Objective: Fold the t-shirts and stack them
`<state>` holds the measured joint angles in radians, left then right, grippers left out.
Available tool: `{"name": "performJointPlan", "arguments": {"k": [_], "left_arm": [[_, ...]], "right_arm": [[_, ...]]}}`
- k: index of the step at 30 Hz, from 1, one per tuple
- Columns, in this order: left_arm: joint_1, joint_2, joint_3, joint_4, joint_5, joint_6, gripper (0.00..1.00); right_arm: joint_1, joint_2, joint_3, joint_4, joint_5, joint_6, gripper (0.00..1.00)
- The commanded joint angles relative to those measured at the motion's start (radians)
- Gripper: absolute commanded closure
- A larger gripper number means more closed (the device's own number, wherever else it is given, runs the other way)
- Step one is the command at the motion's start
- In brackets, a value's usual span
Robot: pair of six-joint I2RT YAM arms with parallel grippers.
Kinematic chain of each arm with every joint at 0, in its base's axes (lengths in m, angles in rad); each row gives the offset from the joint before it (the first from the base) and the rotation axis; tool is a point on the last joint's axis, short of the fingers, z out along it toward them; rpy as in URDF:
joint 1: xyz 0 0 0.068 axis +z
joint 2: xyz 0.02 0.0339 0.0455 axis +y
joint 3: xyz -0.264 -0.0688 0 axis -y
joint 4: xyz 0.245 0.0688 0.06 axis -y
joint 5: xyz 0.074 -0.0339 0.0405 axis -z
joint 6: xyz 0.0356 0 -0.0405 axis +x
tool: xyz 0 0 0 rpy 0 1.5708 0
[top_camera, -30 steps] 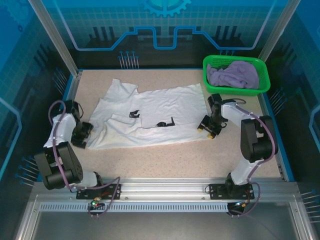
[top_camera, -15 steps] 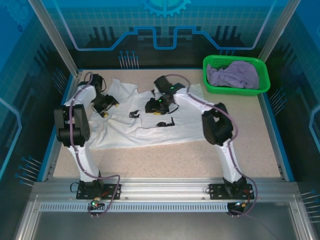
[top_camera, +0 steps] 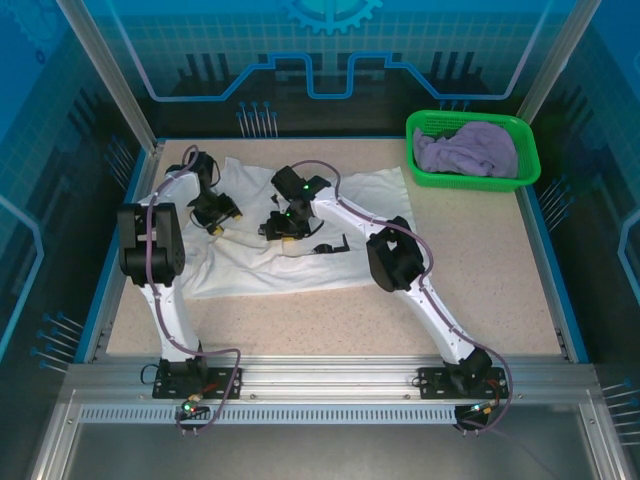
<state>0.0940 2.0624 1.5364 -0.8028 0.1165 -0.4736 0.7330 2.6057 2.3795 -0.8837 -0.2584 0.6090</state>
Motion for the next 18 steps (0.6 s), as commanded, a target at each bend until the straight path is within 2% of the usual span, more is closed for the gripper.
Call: {"name": "performJointPlan", "arguments": {"k": [1,9,11,14,18], "left_arm": [[-0.008,0.022,0.004,0.006,-0.018,0.026,0.48],[-0.011,0.019,-0.009,0.021,-0.007,0.020,0.60],[-0.013,0.009,-0.013,0.012,-0.008,0.024,0.57],[-0.014,-0.026,-0.030,0.001,-0.037,0.040,0.47],[-0.014,-0.080,-0.071,0.017,-0.065,0.067,0.50]], "right_arm": [[0.004,0.027,0.030,-0.046,0.016,-0.003,0.60],[0.006,0.016,0.025,-0.057,0.020,-0.020,0.72],[0.007,0.013,0.024,-0.058,0.022,-0.022,0.72],[0.006,0.010,0.023,-0.060,0.020,-0.026,0.71],[0.006,0.010,0.019,-0.060,0.015,-0.026,0.71]]}}
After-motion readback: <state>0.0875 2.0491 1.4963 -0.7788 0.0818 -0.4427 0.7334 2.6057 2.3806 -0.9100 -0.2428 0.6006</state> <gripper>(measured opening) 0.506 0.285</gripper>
